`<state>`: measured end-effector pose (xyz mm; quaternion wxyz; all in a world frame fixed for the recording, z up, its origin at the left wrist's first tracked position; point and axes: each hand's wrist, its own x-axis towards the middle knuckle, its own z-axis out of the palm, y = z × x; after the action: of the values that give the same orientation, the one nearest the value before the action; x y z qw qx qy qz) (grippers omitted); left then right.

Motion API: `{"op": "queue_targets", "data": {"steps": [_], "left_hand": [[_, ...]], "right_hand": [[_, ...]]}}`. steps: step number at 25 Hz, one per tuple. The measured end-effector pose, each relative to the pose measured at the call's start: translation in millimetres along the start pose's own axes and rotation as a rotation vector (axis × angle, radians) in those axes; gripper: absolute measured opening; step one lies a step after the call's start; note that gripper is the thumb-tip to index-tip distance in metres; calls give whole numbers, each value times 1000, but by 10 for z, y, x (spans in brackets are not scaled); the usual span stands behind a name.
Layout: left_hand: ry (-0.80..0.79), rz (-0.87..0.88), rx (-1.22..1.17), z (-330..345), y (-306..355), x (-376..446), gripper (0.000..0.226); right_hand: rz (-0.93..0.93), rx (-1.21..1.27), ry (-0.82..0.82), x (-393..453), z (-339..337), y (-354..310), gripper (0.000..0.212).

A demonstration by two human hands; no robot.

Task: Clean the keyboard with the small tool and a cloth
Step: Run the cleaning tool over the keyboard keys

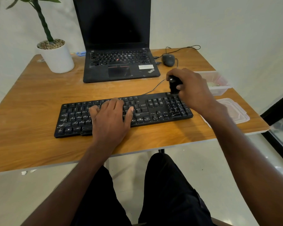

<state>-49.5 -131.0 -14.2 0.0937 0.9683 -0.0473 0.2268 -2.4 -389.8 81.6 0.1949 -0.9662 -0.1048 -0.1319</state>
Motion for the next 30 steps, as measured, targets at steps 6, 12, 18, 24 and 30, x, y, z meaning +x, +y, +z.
{"op": "queue_targets", "data": {"steps": [6,12,18,24,30], "left_hand": [[-11,-7,1,-13,4,-3,40],[0,-6,-7,-1,-8,1,39],[-8,-17,1,24,-19,-10,41],[11,-7,-88,-40,-47,-21,37],[79,-51,-284,-441,-811,-174,37]], "right_hand": [[119,-131,25,-12,-47,29,47],[76,-74,-16,-38,-17,-96,48],[139,-5,41,-31,13,-26,49],[116,137,134,-65,-56,-108,64],[63,716,27,-143,180,-687,51]]}}
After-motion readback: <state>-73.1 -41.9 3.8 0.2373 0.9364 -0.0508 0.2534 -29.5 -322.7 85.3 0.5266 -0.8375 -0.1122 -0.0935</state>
